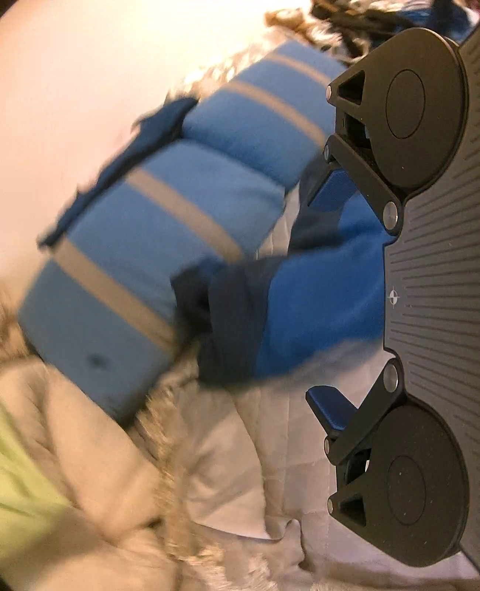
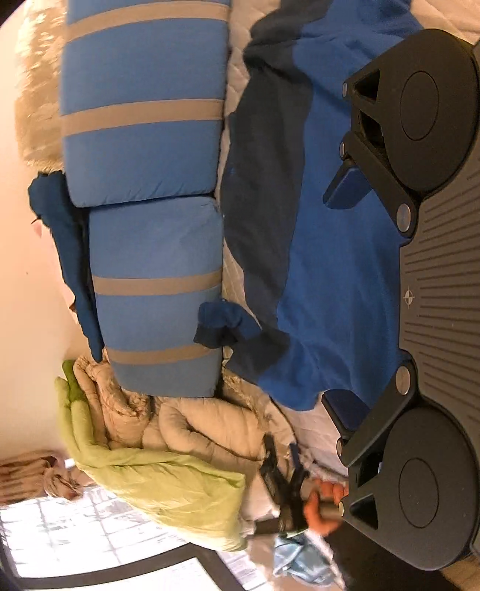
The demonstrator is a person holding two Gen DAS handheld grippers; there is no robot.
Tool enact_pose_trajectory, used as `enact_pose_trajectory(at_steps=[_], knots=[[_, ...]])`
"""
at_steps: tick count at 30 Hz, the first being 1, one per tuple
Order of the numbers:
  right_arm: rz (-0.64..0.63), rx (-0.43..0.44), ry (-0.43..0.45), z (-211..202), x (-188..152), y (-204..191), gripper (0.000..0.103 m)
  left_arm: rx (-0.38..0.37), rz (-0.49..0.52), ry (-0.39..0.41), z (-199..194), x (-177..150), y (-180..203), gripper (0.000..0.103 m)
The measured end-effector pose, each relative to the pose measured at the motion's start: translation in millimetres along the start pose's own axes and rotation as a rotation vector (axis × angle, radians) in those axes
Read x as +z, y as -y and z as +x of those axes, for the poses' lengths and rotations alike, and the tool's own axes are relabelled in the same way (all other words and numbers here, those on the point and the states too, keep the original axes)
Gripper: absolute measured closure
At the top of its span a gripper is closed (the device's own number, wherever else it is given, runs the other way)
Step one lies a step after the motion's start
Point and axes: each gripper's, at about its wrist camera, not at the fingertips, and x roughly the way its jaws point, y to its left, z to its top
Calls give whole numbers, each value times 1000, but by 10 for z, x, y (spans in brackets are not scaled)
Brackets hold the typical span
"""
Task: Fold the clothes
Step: 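Move the left tool toward the other sleeve cuff while the right tool withdraws, then grasp the navy cuff of the other sleeve with the left tool, then lift the cuff with the left tool and pull the sleeve outward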
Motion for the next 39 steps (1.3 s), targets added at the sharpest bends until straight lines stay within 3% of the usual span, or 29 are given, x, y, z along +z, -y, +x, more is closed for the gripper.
enact_pose_trajectory(at_steps=[3, 5, 9, 13, 15, 18, 19, 20, 21, 34, 39], knots=[[31, 17, -1, 13, 1, 52, 0, -35, -127, -37, 324, 91, -269, 2], [44, 24, -5, 23, 0, 79, 0, -29, -172, -48, 515, 159, -392, 7], [55, 35, -9, 40, 1, 97, 0, -17, -268, -38, 794, 235, -558, 7], [55, 41, -15, 70, 7, 87, 0, 7, -280, -7, 980, 323, -613, 8], [54, 49, -19, 87, 9, 82, 0, 24, -234, -24, 1115, 390, -574, 10], [48, 57, -19, 103, 5, 66, 0, 45, -238, -51, 1243, 435, -562, 44], [41, 59, -19, 106, 3, 57, 0, 45, -251, -62, 1272, 441, -564, 72], [32, 61, -20, 109, 2, 47, 0, 46, -263, -73, 1301, 448, -566, 84], [22, 63, -21, 112, 0, 36, 0, 47, -270, -78, 1313, 455, -556, 85], [2, 37, -86, 178, -11, 17, 0, -70, 161, 54, 260, 531, 624, 90], [28, 37, -140, 251, 2, 53, 0, -120, 263, 60, 206, 395, 1116, 90]])
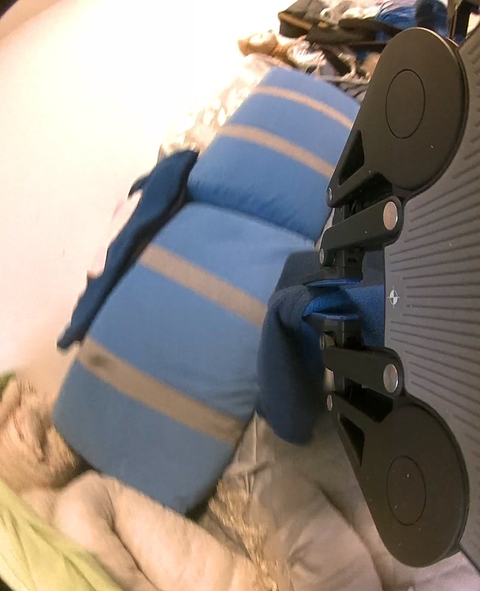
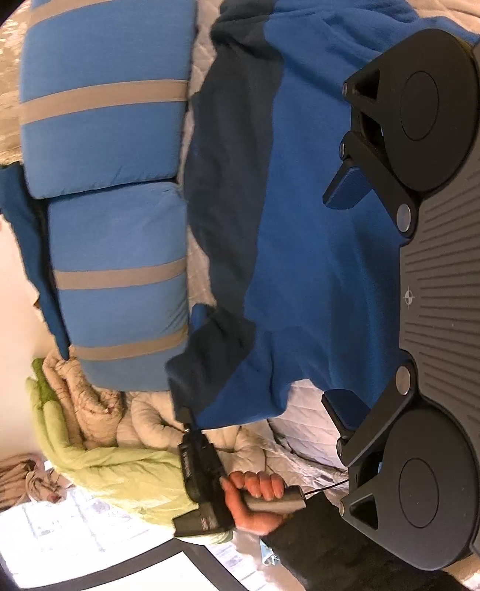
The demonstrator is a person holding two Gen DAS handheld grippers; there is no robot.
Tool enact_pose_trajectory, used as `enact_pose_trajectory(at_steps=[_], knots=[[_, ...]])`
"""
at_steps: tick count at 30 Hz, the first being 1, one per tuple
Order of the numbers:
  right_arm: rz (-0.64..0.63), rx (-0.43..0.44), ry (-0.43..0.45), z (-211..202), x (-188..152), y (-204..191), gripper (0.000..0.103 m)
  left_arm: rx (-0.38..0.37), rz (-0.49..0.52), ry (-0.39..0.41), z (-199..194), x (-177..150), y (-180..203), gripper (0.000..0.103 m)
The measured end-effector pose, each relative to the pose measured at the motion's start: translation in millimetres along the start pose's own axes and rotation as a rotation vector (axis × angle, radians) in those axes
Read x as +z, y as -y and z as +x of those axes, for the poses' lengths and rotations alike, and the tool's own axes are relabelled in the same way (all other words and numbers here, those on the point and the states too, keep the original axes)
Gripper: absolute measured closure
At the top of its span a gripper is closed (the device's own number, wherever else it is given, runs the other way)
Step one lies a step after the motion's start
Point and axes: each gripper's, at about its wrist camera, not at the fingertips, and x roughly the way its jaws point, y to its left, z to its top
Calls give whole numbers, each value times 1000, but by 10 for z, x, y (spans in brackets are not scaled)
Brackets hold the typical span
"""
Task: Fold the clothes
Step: 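Lift the cuff with the left tool and pull the sleeve outward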
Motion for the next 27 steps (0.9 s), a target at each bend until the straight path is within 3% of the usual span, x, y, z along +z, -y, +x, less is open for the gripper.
enact_pose_trajectory(at_steps=[7, 11, 14, 15, 17, 18, 21, 22, 23, 25, 27], knots=[[24, -2, -3, -133, -1, -2, 0, -84, 263, -91, 292, -231, 821, 90], [-47, -42, 58, -253, -48, -114, 0, -132, 410, -228, 485, -541, 1223, 89], [-93, -71, 99, -292, -66, -157, 0, -138, 454, -361, 678, -787, 1347, 84], [-93, -68, 108, -295, -60, -157, 0, -142, 430, -371, 678, -820, 1302, 81], [-92, -60, 119, -300, -57, -155, 0, -149, 381, -392, 678, -886, 1213, 62], [-97, -59, 122, -302, -58, -158, 0, -154, 349, -398, 662, -906, 1158, 58], [-122, -58, 130, -304, -66, -177, 0, -192, 183, -324, 410, -763, 894, 50], [-132, -58, 135, -306, -70, -189, 0, -190, 141, -280, 304, -695, 800, 42], [-138, -56, 139, -308, -71, -195, 0, -171, 113, -232, 208, -623, 702, 35], [-141, -50, 146, -310, -66, -198, 0, -95, 80, -145, 69, -480, 472, 31], [-140, -42, 150, -312, -69, -197, 0, 2, 52, -127, 78, -361, 241, 31]])
